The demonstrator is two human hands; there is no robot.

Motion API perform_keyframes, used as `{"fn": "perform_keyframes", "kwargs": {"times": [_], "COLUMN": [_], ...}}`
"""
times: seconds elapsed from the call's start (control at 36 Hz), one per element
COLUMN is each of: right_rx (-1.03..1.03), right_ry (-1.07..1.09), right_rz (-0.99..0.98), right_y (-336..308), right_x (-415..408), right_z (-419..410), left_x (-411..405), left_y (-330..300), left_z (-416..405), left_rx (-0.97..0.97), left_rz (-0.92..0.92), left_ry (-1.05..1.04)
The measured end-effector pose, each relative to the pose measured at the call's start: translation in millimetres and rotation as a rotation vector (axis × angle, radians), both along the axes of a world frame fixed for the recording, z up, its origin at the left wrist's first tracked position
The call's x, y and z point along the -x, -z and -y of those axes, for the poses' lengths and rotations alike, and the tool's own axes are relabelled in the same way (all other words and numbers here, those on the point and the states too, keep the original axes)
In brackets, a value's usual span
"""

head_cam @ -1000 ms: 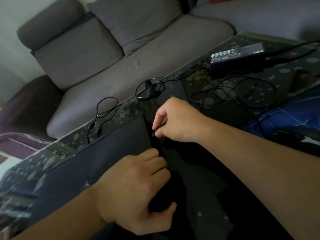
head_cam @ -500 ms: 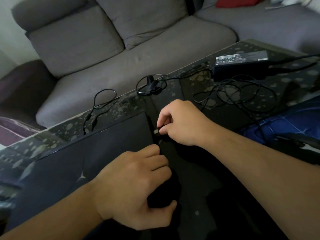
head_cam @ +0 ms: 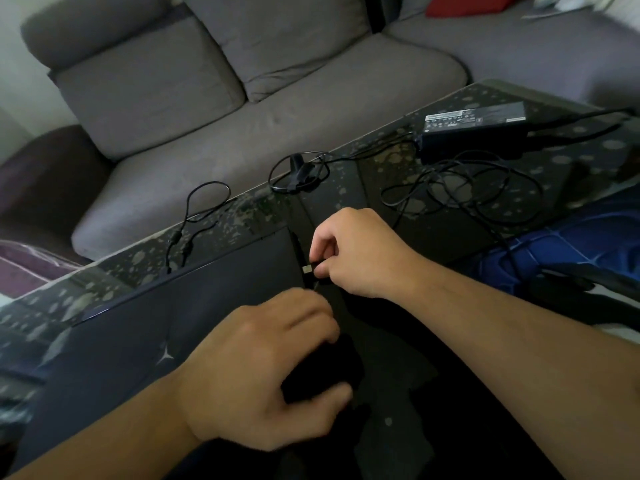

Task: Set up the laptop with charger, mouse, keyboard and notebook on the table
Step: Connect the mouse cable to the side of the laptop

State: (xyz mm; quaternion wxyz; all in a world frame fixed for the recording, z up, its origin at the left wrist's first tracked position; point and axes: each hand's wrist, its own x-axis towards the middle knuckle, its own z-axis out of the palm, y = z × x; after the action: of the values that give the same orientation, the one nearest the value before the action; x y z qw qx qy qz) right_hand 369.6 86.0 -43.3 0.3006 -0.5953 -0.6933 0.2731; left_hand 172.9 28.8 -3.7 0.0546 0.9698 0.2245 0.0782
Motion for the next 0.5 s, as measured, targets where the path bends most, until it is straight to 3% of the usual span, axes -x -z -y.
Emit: {"fn": "perform_keyframes", "kwargs": {"times": [0.06,0.11,0.22,0.5], "right_rx": [-0.007,-0.023,-0.047,-0.042], "right_ry": [-0.003,-0.003,0.010,0.008], "right_rz": [0.000,0.012,0.045,0.097], "right_y": [-0.2,0.3,0.8,-1.1], "right_x": [-2.0,-1.8,4.9,7.0], "right_z": [-0.2,0.5,1.1,-0.5], "left_x": [5.0,10.9,16.4,9.6], "left_y": [-0.7,5.9,22.6,25.8], "left_z": [-7.4,-20.6,-40.5,-42.0], "left_rx": [0.056,-0.010,-0.002,-0.038], "left_rz": [0.124,0.218,0.213,0.129], "left_ry": [-0.142,-0.362,-0.721,-0.704]}}
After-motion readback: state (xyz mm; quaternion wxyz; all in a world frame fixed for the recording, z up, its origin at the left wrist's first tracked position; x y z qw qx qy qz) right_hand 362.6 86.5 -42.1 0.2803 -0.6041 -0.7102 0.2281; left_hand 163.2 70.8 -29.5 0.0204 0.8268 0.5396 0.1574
